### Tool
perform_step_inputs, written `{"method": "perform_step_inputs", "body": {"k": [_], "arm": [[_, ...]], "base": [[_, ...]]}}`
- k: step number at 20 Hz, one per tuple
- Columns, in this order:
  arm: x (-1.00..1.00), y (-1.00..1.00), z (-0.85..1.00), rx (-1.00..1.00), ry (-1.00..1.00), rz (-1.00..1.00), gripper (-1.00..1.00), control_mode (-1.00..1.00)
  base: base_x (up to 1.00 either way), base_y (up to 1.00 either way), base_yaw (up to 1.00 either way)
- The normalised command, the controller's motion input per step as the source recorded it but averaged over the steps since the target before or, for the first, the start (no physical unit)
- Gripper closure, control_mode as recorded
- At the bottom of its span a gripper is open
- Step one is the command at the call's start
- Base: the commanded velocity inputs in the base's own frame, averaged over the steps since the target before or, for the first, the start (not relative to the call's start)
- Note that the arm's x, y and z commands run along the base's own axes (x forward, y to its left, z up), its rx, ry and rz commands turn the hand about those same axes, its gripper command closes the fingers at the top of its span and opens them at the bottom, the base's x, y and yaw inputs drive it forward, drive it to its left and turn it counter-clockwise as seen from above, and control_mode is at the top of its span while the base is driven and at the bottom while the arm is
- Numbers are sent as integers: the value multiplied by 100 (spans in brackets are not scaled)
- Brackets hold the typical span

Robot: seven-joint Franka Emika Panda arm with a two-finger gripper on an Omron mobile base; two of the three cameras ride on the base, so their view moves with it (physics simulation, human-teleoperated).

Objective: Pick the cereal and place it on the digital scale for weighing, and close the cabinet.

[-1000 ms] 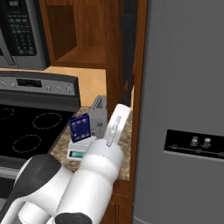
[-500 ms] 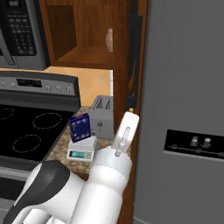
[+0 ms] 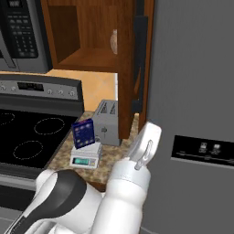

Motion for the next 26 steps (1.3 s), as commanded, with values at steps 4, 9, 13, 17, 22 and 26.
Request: {"method": "perform_step_inputs", "body": {"k": [4, 9, 13, 17, 22, 26], "arm": [[76, 0, 0, 6, -2, 11, -100, -100], [55, -2, -4, 14, -2, 13, -100, -100], [12, 19, 0, 18, -8, 16, -100, -100], [23, 62, 1, 20, -18, 22, -100, -100], [33, 85, 19, 16, -22, 20, -100, -100], [59, 89, 16, 13, -17, 15, -100, -100]], "base": [[0, 0, 0], [0, 0, 0], [0, 0, 0], [0, 0, 0], [0, 0, 0], [0, 0, 0]]}}
